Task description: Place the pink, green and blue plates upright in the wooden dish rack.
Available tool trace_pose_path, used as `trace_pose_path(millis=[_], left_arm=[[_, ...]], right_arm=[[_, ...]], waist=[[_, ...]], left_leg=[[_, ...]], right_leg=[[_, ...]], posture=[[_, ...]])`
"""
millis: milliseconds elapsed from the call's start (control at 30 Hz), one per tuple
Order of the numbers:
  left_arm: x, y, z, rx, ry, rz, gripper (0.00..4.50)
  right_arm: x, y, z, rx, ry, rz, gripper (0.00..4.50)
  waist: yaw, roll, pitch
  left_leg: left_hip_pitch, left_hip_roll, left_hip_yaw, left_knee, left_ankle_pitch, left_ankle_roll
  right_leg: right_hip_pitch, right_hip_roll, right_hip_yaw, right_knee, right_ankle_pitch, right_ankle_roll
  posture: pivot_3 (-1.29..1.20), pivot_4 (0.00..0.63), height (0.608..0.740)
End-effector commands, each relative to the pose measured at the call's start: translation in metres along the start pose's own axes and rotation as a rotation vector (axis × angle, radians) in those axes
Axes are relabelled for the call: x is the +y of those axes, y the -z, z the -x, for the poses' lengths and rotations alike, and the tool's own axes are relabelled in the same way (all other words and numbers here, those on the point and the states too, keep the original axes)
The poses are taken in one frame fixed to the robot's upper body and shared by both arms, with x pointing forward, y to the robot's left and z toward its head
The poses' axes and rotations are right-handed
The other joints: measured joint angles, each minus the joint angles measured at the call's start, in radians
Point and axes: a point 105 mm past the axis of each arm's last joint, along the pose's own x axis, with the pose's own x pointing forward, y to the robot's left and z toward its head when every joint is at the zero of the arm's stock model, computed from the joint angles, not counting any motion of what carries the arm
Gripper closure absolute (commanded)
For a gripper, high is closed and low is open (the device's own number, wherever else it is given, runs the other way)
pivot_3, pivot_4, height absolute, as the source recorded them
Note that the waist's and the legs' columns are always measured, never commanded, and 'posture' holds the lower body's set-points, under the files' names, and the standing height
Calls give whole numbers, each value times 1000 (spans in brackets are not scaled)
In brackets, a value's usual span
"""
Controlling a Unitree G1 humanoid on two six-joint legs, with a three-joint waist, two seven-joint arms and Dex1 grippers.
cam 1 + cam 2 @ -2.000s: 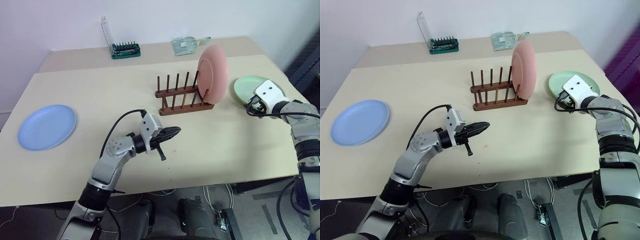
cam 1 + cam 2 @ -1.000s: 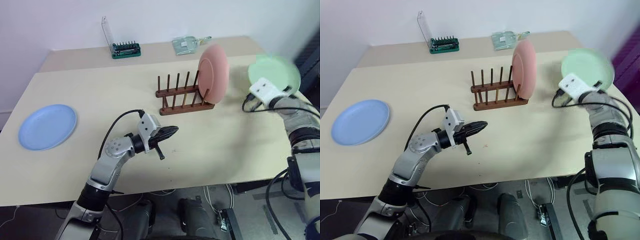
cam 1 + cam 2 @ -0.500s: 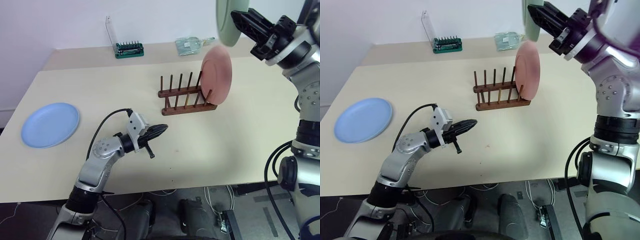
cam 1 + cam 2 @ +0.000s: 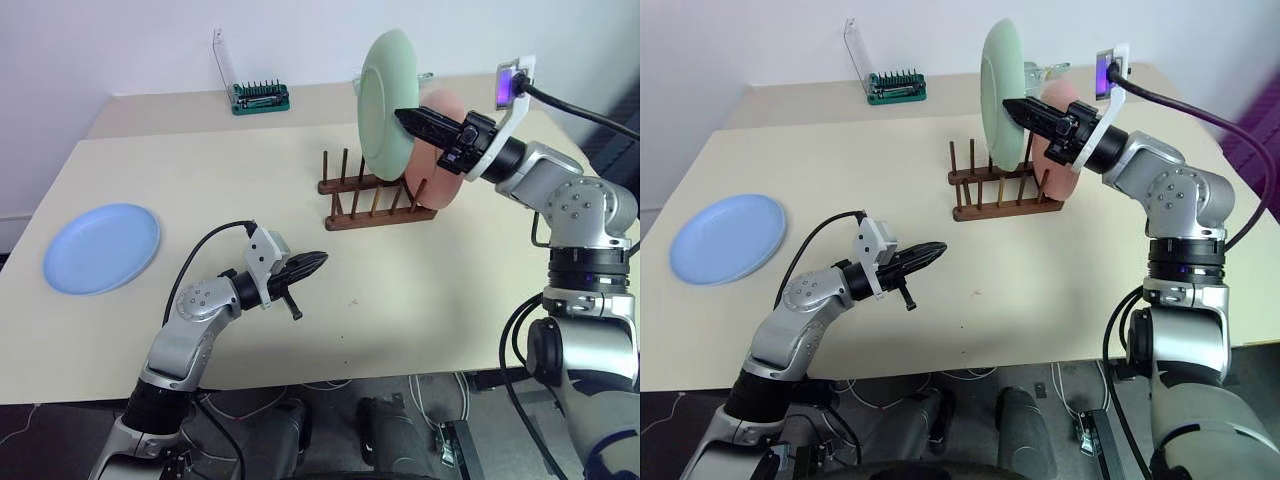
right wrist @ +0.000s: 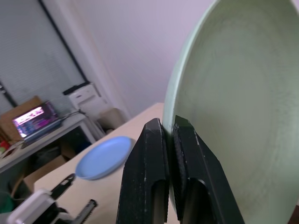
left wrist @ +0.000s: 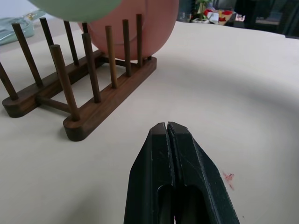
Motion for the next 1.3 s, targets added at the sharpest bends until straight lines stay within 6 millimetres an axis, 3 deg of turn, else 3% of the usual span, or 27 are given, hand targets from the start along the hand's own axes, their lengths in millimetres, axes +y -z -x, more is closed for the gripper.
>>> trace_pose_path(millis=[33, 233, 333, 500, 767, 867, 1000, 1033, 1100, 1200, 1300], left_arm=[[-3, -15, 0, -48, 12, -31, 4500], [-5, -17, -2, -52, 18, -32, 4500], [-6, -17, -2, -52, 18, -31, 4500], [-7, -17, -3, -52, 19, -26, 4500], [-8, -17, -5, -55, 24, 7, 4500], [-10, -17, -8, -58, 38, 32, 3708], [-2, -22, -11, -82, -12, 10, 1675], [10, -28, -11, -109, -94, -37, 1077], [57, -38, -3, -124, -380, -88, 54], [114, -56, 38, -177, -758, -59, 20], [137, -64, 71, -171, -973, -73, 20]], right_arm=[[-2, -13, -5, -34, 14, 35, 4470], [-9, -6, -7, -21, 30, -1, 4470], [-11, -5, -9, -21, 39, 3, 3512], [-11, -15, -12, -44, 70, 84, 1086], [-5, -34, -13, -45, 115, 328, 1086], [-5, -39, -11, -22, 144, 415, 1045], [-6, -42, -10, -12, 174, 523, 1045], [-1, -43, -12, -8, 154, 572, 1045], [21, -37, -19, 20, 49, 691, 1045], [51, -10, -32, 102, -112, 836, 1045], [62, 5, -38, 132, -174, 857, 1045]], waist=[[0, 0, 0], [0, 0, 0], [0, 0, 0], [0, 0, 0], [0, 0, 0], [-1, 0, 0], [0, 0, 0], [0, 0, 0], [1, 0, 0], [-10, -1, 0], [-23, -1, 0]], left_leg=[[0, 0, 0, 0, 0, 0], [0, 0, 0, 0, 0, 0], [0, 0, 0, 0, 0, 0], [0, 0, 0, 0, 0, 0], [0, 0, 0, 0, 0, 0], [0, 0, 0, 0, 0, 0], [0, 0, 0, 0, 0, 0], [0, 0, 0, 0, 0, 0], [0, 0, 0, 0, 0, 0], [0, 0, 0, 0, 0, -1], [0, 1, 0, -1, 0, -1]], right_leg=[[0, 0, 0, 0, 0, 0], [0, 0, 0, 0, 0, 0], [0, 0, 0, 0, 0, 0], [0, 0, 0, 0, 0, 0], [0, 0, 0, 0, 0, 0], [0, 0, 0, 0, 0, 0], [0, 0, 0, 0, 0, 0], [0, 0, 0, 0, 0, 0], [0, 0, 0, 0, 0, 0], [-1, 1, 0, 1, 0, 0], [-2, 1, 0, 1, 0, 0]], posture=[[0, 150, 740], [0, 150, 740], [0, 150, 740], [0, 150, 740], [0, 150, 740], [0, 150, 740], [0, 150, 740], [0, 150, 740], [0, 150, 740], [0, 150, 740], [0, 150, 740]])
